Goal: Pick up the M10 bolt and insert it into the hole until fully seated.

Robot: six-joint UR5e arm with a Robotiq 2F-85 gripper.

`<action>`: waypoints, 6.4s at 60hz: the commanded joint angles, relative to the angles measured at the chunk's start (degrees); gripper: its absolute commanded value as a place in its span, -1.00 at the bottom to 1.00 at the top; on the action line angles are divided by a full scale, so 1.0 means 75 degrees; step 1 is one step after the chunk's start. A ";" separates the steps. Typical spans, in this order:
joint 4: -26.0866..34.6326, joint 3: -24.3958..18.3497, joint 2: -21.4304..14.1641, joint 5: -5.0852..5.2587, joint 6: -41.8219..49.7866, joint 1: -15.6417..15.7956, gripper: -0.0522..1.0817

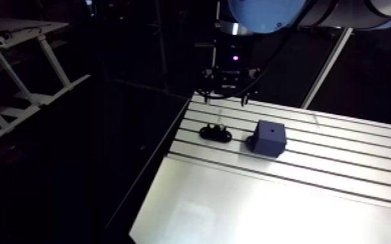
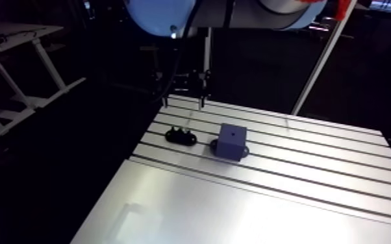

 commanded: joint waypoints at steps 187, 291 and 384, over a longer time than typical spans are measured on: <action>-0.0270 -0.0037 0.1063 -0.0136 0.0358 0.0031 -0.02; -0.0200 -0.0072 0.1040 -0.0113 0.0358 0.0031 0.12; -0.0164 -0.0105 0.1007 -0.0134 0.0417 0.0031 0.47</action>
